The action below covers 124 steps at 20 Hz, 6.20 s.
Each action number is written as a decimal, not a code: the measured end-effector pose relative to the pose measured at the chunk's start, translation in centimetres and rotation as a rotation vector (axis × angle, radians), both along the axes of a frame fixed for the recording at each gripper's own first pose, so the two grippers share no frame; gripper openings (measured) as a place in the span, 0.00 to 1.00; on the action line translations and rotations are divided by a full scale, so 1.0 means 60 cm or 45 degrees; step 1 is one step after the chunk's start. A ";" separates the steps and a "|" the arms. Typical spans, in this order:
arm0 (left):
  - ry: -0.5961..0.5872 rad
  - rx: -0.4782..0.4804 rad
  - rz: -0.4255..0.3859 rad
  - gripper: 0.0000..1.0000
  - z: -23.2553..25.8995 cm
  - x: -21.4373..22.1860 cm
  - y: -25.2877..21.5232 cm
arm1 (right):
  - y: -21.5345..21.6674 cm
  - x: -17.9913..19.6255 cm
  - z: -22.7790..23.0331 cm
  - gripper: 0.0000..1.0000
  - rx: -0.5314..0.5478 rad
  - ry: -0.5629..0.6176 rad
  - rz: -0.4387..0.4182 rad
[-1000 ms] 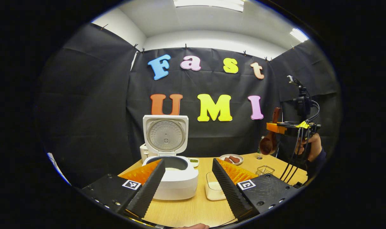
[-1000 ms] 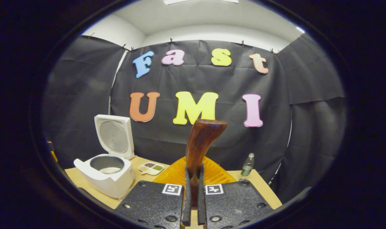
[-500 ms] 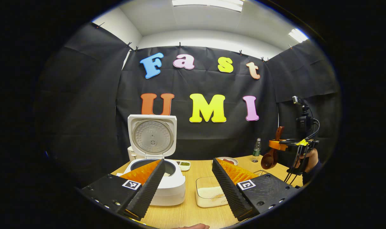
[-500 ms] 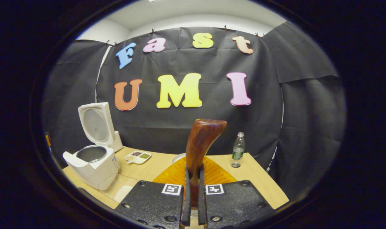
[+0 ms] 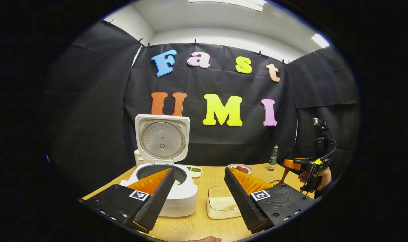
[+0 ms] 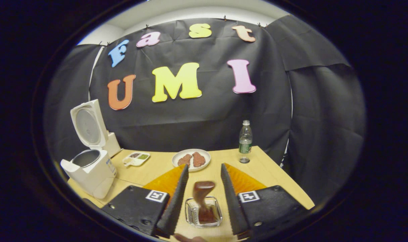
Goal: Close the left gripper, press the button to open the rice cooker; take a wooden spoon from the chopstick holder with the right hand, scoop a spoonful of rice and pour it into the rice cooker, then put the wooden spoon back into the chopstick holder.
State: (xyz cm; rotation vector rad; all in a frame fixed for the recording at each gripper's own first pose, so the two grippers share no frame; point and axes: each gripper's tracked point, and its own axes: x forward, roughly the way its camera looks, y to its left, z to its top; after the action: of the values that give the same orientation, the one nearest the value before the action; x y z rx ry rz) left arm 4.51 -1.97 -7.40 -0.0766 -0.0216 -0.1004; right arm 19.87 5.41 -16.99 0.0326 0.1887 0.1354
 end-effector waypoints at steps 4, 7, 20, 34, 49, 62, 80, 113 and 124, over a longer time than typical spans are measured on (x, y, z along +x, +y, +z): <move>0.013 0.010 0.035 0.94 0.011 0.024 0.027 | -0.010 -0.051 0.068 0.92 -0.053 -0.138 -0.050; -0.006 0.017 0.052 0.94 0.028 0.046 0.043 | -0.029 -0.100 0.110 1.00 -0.081 -0.231 -0.128; -0.161 0.048 0.094 0.94 0.167 0.167 0.134 | 0.005 -0.265 0.149 1.00 -0.038 -0.304 -0.043; 0.004 0.069 0.106 0.95 0.226 0.441 0.187 | 0.003 -0.253 0.143 1.00 -0.014 -0.278 0.010; 0.135 0.104 0.272 0.96 0.160 0.546 0.259 | -0.022 -0.327 0.148 1.00 -0.081 -0.241 -0.089; 0.242 0.097 0.222 0.96 0.070 0.358 0.215 | -0.054 -0.449 0.138 1.00 -0.004 -0.296 -0.053; 0.490 0.096 0.190 0.98 -0.173 0.207 0.184 | -0.095 -0.476 0.079 1.00 -0.045 -0.284 -0.038; 0.319 0.076 0.119 0.95 -0.077 0.083 0.122 | -0.055 -0.466 0.119 1.00 -0.014 -0.291 -0.064; 0.047 0.058 0.112 0.95 0.031 -0.123 0.056 | -0.062 -0.469 0.148 1.00 -0.005 -0.312 -0.105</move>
State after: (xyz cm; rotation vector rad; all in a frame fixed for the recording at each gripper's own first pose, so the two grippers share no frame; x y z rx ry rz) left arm -2.87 1.38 -5.52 -0.0317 0.0141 -0.0114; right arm -8.28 1.71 -8.10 0.0198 -0.0574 0.0564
